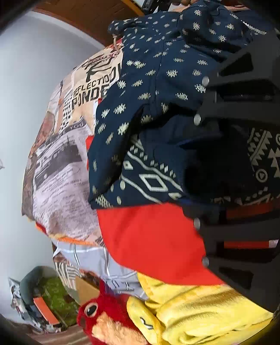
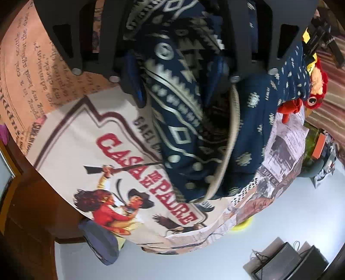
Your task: Fold large clothes
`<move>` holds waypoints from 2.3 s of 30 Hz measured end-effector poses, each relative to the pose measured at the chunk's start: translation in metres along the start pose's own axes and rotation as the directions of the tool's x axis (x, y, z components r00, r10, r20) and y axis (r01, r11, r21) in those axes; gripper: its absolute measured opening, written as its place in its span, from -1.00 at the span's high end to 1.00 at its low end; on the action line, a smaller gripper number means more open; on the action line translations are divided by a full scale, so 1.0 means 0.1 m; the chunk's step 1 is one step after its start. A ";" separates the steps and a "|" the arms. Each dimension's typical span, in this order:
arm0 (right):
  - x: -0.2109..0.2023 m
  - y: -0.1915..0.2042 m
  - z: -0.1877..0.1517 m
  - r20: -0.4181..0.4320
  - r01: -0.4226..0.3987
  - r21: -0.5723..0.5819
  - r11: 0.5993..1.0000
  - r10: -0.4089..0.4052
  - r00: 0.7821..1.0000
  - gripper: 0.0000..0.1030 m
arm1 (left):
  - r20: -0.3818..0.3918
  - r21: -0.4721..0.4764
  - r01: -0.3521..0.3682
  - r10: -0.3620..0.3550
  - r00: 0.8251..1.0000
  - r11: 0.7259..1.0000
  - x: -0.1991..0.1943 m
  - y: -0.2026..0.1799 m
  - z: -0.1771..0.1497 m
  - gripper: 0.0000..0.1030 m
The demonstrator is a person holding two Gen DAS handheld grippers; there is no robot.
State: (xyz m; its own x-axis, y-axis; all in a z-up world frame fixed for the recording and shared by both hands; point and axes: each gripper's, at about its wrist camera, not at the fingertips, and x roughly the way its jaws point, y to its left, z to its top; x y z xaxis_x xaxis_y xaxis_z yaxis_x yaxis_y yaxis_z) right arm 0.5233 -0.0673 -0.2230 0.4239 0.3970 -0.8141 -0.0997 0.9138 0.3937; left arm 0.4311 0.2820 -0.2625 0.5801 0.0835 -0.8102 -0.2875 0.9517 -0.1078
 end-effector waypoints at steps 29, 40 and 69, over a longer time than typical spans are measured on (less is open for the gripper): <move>-2.62 0.81 -1.28 0.263 0.094 -0.417 0.904 0.021 0.965 -0.33 | 0.122 0.083 0.043 -0.053 0.991 0.996 -2.48 -0.32 -0.79 -0.18; -2.32 0.62 -2.00 0.116 0.068 -0.424 0.903 -0.020 0.993 -0.33 | -0.102 -0.010 0.154 -0.155 0.983 0.988 -2.20 -0.15 -1.76 -0.24; -1.53 -0.16 -2.41 -0.195 -0.079 -0.198 0.977 0.040 0.980 0.66 | -0.227 -0.240 0.177 -0.232 0.946 0.954 -1.42 -0.19 -2.61 0.67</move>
State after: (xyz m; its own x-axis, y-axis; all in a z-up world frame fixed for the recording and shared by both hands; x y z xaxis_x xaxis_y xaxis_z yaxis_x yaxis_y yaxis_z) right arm 0.2434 -0.1218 -0.2077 0.2364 0.4421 -0.8653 -0.3086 0.8786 0.3645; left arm 0.1555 0.1755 -0.2960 0.4427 -0.2090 -0.8720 -0.3551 0.8521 -0.3845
